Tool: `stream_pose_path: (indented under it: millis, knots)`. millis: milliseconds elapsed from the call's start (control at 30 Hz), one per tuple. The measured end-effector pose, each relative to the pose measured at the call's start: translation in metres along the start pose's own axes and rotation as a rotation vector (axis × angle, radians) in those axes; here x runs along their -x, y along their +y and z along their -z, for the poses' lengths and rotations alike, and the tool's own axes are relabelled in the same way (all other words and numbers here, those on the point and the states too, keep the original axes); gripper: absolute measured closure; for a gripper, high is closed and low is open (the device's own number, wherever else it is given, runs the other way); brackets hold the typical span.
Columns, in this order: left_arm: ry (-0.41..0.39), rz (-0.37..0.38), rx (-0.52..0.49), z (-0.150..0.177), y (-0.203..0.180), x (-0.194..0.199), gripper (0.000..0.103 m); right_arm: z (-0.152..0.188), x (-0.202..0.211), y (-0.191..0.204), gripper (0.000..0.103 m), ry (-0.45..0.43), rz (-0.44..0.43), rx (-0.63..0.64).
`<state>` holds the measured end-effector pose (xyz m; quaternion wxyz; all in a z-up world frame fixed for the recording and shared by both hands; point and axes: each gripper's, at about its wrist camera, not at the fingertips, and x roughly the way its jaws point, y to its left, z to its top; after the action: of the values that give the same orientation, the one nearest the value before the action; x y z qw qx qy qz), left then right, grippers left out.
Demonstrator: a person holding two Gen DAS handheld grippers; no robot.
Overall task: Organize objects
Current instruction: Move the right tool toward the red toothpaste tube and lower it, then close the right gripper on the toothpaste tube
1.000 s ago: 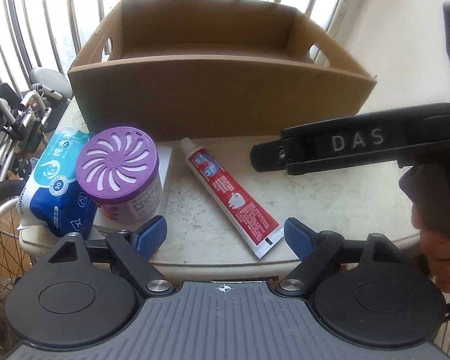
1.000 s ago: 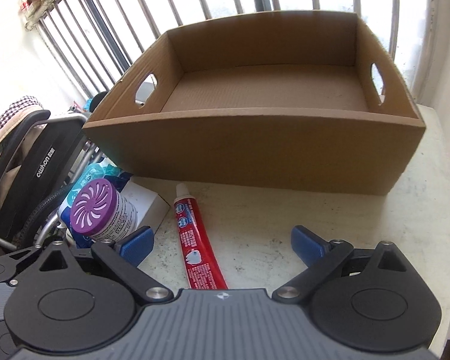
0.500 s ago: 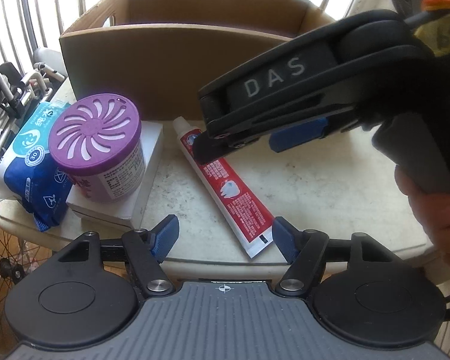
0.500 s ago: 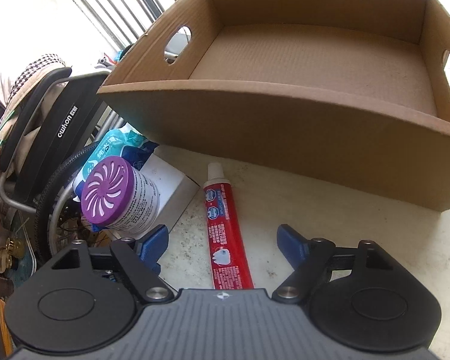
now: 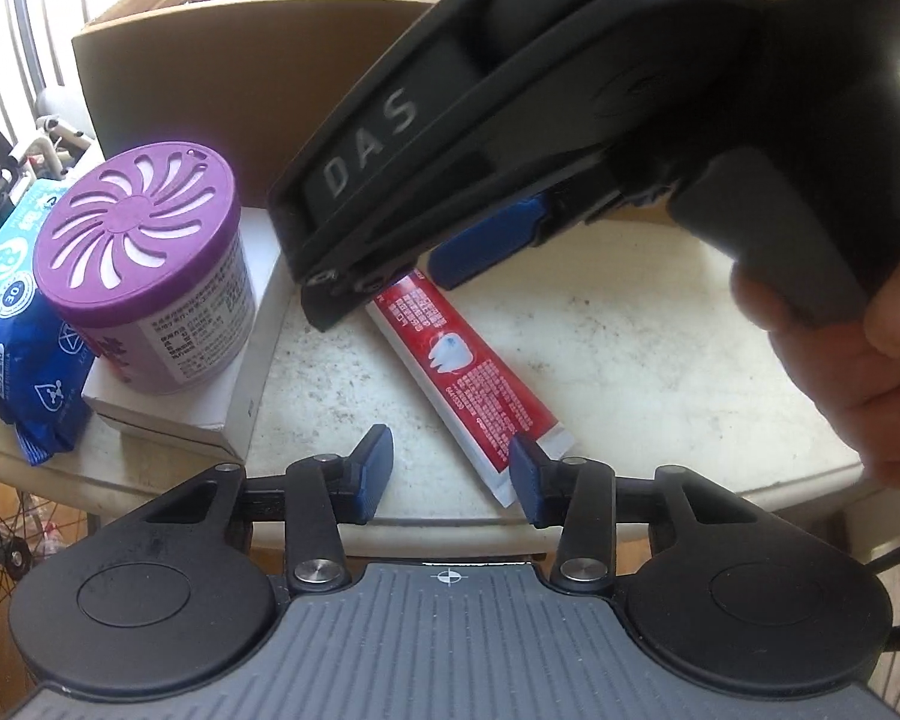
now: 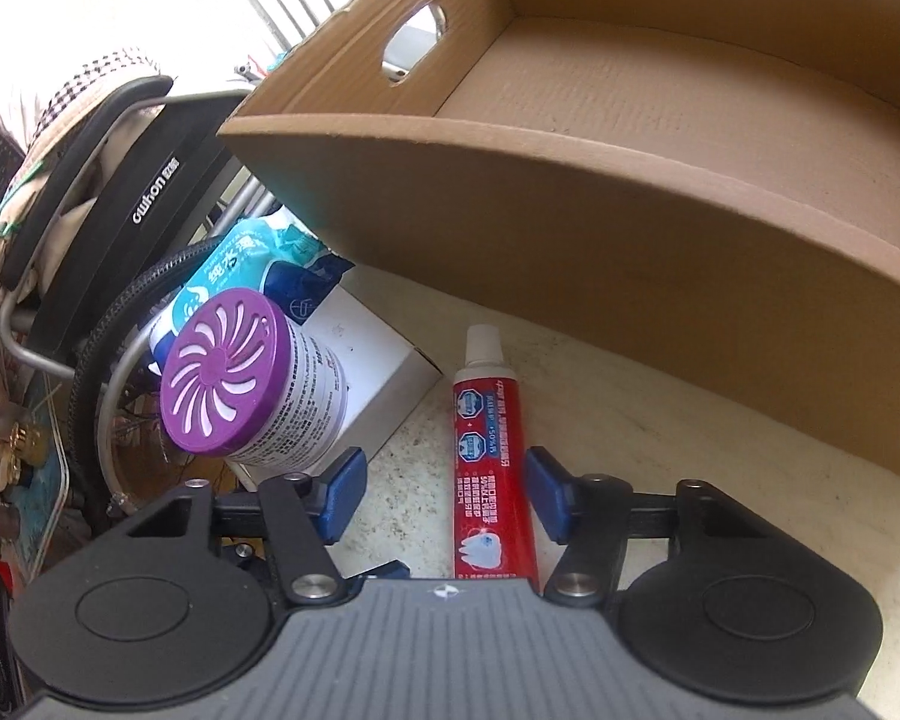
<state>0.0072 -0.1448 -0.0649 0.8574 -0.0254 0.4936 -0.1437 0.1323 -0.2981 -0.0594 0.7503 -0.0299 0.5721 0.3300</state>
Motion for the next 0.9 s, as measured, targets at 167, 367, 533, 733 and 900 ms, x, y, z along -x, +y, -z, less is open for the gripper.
stream_pose_path:
  millis: [167,367,533,733,900]
  knots:
    - [-0.006,0.002,0.005,-0.001,0.0,0.001,0.065,-0.003,-0.006,0.0,0.05,0.019,0.027,0.025]
    - [-0.021,0.004,0.023,0.003,0.0,0.006,0.066,-0.007,-0.011,-0.001,0.053,0.038,0.041,0.032]
    - [-0.024,0.004,0.04,0.004,-0.002,0.009,0.066,-0.009,-0.017,0.002,0.059,0.055,0.064,0.049]
    - [-0.016,0.03,0.065,0.003,-0.007,0.013,0.066,-0.007,-0.017,-0.003,0.071,0.062,0.076,0.032]
    - [-0.006,0.103,0.112,0.005,-0.012,0.021,0.064,0.0,-0.013,-0.006,0.072,0.078,0.054,0.004]
